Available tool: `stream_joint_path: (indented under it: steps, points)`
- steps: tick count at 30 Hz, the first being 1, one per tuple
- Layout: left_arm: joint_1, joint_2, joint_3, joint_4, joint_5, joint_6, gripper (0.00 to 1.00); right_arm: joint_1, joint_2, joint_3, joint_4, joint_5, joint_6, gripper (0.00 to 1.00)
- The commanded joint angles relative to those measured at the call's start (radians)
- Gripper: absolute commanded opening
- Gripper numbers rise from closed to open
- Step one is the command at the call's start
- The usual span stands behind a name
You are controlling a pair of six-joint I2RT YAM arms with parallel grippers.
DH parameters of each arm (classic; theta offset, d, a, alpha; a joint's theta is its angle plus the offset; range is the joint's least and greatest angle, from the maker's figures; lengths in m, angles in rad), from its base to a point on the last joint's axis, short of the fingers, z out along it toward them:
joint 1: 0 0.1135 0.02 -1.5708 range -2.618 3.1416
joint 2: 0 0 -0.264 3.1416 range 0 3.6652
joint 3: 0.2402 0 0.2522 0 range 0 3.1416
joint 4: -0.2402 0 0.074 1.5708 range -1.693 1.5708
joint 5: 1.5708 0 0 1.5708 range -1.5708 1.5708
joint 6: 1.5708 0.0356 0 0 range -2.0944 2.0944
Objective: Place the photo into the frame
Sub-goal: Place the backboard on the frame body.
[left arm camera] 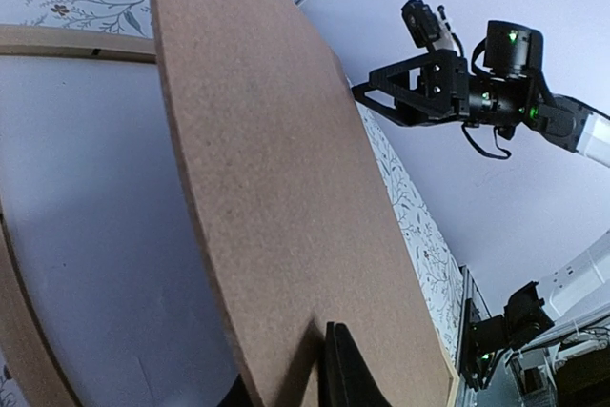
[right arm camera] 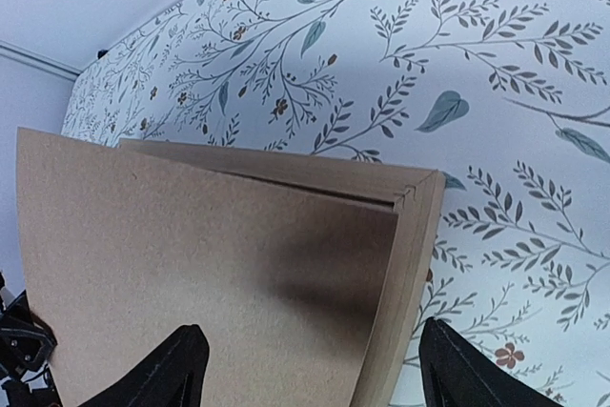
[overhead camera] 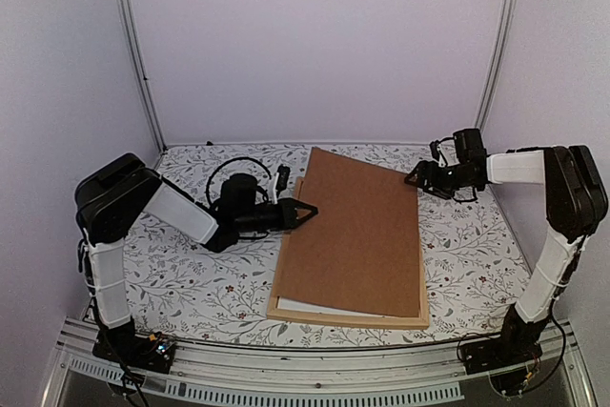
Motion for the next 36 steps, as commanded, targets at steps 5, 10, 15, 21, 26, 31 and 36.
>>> stream_joint_path:
  steps: [5, 10, 15, 21, 26, 31, 36]
  points:
    - [-0.018, -0.008, -0.029, -0.055, -0.034, 0.149, 0.04, -0.018, 0.129, 0.102, 0.074, -0.148, -0.036, 0.80]
    - [-0.018, -0.002, -0.030, -0.051, -0.032, 0.145, 0.05, -0.026, 0.162, 0.107, 0.090, -0.189, -0.042, 0.80]
    - [-0.018, 0.001, -0.031, -0.055, -0.037, 0.143, 0.08, -0.047, 0.164, 0.084, 0.124, -0.271, -0.055, 0.75]
    - [-0.019, 0.016, -0.028, -0.068, -0.051, 0.139, 0.12, -0.066, 0.151, 0.073, 0.165, -0.366, -0.065, 0.69]
    - [-0.019, 0.027, -0.008, -0.116, -0.064, 0.143, 0.16, -0.065, 0.165, 0.073, 0.190, -0.425, -0.058, 0.61]
    - [-0.020, 0.031, 0.022, -0.193, -0.066, 0.149, 0.23, -0.066, 0.170, 0.080, 0.186, -0.423, -0.057, 0.58]
    - [-0.019, 0.024, 0.039, -0.250, -0.079, 0.157, 0.32, -0.064, 0.173, 0.092, 0.179, -0.420, -0.062, 0.56]
